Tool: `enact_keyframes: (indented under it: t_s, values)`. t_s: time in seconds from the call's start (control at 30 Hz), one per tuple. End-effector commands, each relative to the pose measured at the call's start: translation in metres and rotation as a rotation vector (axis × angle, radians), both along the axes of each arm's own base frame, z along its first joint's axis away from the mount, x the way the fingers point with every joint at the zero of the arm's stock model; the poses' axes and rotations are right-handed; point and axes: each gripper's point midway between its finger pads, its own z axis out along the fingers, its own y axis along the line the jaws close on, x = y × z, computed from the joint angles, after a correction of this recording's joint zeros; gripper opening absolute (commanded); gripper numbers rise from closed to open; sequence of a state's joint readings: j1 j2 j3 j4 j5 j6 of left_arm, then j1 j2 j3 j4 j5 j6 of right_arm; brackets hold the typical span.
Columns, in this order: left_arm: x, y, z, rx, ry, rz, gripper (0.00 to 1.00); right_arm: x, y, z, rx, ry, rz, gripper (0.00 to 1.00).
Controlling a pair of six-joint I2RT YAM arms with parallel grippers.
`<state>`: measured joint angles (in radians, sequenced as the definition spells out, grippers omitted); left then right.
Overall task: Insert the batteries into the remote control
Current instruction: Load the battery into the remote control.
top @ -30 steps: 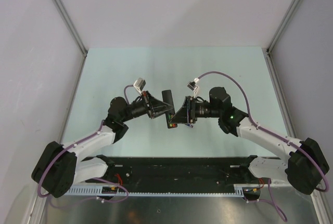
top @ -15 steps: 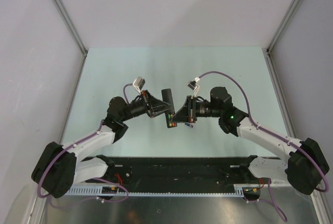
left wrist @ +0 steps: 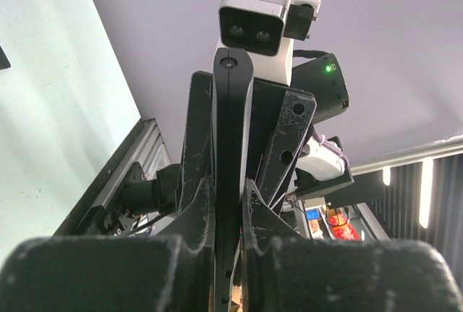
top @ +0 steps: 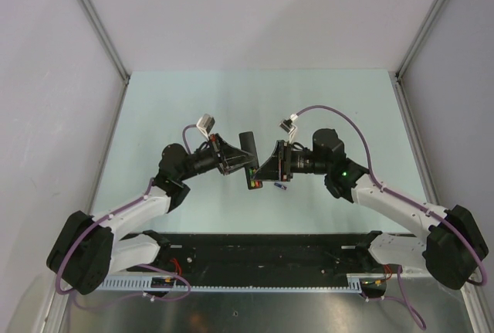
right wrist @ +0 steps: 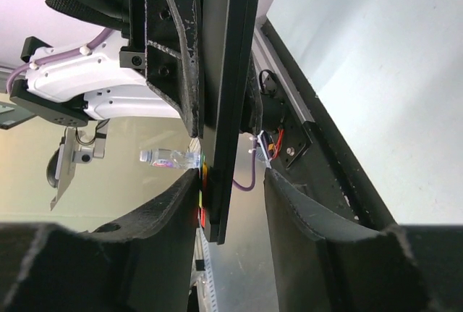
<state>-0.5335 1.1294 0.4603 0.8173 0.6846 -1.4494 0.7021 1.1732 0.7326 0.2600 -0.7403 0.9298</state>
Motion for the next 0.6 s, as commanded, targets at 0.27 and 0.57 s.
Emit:
enact_keyframes:
  t_s: [0.27, 0.57]
  values:
    - [-0.002, 0.002, 0.02, -0.041, -0.062, -0.001, 0.0, -0.002, 0.012, -0.001, -0.025, -0.038, 0.018, 0.42]
    - [-0.002, 0.002, 0.018, -0.034, -0.071, 0.0, 0.0, 0.002, 0.008, 0.001, -0.03, -0.036, -0.004, 0.52]
